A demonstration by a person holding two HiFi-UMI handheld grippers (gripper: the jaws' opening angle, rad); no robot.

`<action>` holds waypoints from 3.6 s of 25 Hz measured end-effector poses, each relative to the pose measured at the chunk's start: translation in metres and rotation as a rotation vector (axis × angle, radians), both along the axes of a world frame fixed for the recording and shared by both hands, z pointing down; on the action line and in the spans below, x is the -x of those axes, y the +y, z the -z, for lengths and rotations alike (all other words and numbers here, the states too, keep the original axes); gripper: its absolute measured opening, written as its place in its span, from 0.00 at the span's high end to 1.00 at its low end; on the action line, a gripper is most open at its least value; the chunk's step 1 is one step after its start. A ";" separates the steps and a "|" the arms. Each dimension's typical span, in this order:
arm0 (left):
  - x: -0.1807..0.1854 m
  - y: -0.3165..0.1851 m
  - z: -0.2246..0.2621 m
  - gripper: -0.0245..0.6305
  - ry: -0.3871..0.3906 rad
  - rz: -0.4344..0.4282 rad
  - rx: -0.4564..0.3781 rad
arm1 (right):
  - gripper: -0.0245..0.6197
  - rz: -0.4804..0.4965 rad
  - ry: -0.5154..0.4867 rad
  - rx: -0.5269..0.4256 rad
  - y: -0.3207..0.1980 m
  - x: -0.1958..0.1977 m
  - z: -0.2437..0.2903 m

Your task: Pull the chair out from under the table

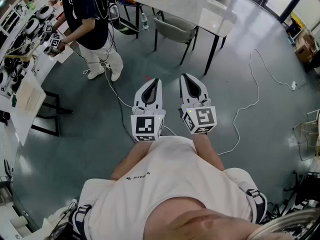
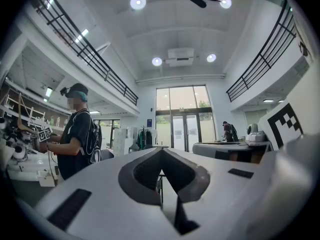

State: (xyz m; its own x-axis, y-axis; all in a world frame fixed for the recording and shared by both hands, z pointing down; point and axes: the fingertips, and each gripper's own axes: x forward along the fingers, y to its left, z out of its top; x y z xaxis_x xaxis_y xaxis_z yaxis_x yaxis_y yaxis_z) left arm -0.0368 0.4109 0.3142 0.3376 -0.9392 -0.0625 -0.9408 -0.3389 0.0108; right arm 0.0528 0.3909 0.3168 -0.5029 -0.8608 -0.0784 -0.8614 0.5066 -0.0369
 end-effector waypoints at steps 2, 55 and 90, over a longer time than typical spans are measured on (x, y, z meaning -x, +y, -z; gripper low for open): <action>-0.004 -0.006 0.000 0.96 -0.005 0.004 -0.004 | 0.94 -0.002 0.004 -0.010 -0.007 -0.003 0.001; -0.028 -0.335 -0.053 0.96 -0.062 0.026 0.066 | 0.94 0.000 -0.006 0.080 -0.331 -0.024 -0.052; 0.012 -0.614 -0.143 0.96 -0.393 -0.158 0.232 | 0.94 0.044 0.266 0.354 -0.599 0.016 -0.159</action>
State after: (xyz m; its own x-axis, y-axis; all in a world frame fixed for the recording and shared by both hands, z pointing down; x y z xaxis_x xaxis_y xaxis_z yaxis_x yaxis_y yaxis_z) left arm -0.0483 -0.2032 0.4571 0.4332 -0.8486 0.3038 -0.8262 -0.5086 -0.2424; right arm 0.0364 -0.2082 0.4757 -0.5023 -0.7886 0.3547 -0.8424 0.5389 0.0052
